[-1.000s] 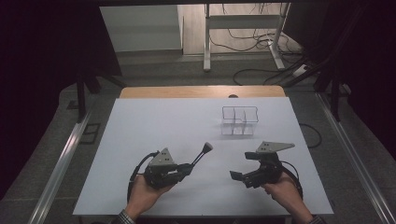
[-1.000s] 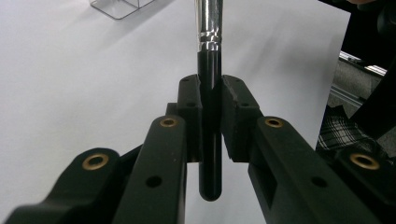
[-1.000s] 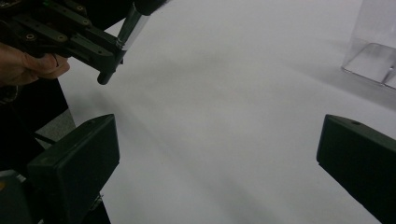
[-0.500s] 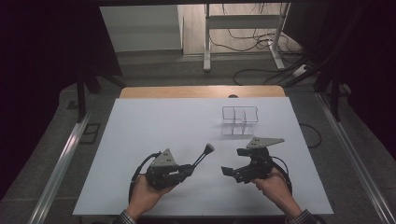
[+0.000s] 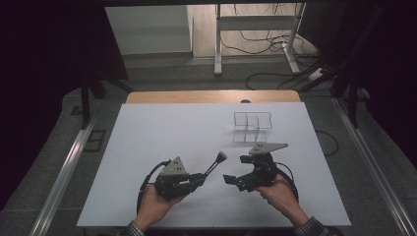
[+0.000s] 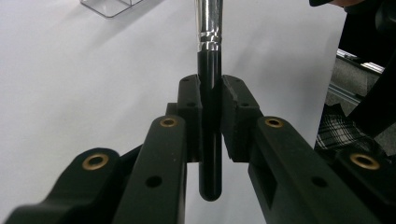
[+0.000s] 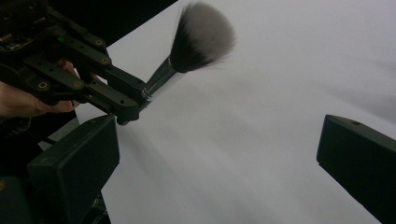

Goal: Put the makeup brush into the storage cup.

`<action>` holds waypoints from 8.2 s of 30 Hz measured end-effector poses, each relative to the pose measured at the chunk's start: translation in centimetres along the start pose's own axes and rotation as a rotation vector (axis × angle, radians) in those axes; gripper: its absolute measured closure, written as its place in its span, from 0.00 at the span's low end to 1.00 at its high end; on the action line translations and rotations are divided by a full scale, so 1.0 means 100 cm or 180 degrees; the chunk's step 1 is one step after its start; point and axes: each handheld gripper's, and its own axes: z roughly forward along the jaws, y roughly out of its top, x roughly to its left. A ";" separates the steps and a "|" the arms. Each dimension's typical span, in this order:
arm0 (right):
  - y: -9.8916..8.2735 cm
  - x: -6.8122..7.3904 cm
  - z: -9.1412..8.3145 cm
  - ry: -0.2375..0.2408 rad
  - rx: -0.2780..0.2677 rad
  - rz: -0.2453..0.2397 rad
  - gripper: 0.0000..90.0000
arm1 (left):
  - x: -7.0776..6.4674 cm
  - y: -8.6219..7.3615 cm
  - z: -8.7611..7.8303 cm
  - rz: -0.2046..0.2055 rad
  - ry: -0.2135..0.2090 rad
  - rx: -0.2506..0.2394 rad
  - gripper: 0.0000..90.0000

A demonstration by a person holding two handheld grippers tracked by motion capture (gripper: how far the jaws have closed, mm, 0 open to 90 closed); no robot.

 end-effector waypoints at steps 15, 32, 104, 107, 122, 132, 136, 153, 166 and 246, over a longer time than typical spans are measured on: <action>0.012 0.012 0.023 0.0177 0.0095 0.0023 0.00 | -0.001 0.001 0.000 0.0016 -0.0009 -0.0045 0.88; 0.020 0.014 0.035 0.0168 0.0122 0.0178 0.11 | -0.002 0.002 0.000 0.0027 -0.0021 -0.0089 0.88; 0.008 0.001 0.020 0.0254 0.0060 0.0149 0.85 | 0.023 -0.009 0.009 -0.0236 0.0078 0.0304 0.06; 0.007 0.000 0.018 0.0242 0.0045 0.0172 0.85 | 0.024 -0.010 0.009 -0.0226 0.0114 0.0338 0.06; 0.006 -0.013 0.003 0.0105 -0.0041 0.0182 0.85 | 0.030 -0.014 0.005 -0.0209 0.0219 0.0362 0.03; 0.005 -0.017 -0.006 -0.0019 -0.0078 0.0156 0.85 | 0.032 -0.020 0.000 -0.0097 0.0311 0.0363 0.02; 0.005 -0.020 -0.009 -0.0080 -0.0087 0.0145 0.85 | 0.034 -0.022 -0.004 -0.0128 0.0319 0.0333 0.02; 0.007 -0.028 -0.020 -0.0178 -0.0184 0.0124 0.85 | 0.043 -0.034 -0.023 -0.0286 0.0366 0.0219 0.02; 0.009 -0.037 -0.032 -0.0313 -0.0285 0.0152 0.85 | 0.046 -0.045 -0.037 -0.0357 0.0458 0.0209 0.02; 0.038 -0.104 -0.088 -0.0817 -0.0720 0.0394 0.85 | 0.055 -0.090 -0.090 -0.0602 0.0957 0.0236 0.02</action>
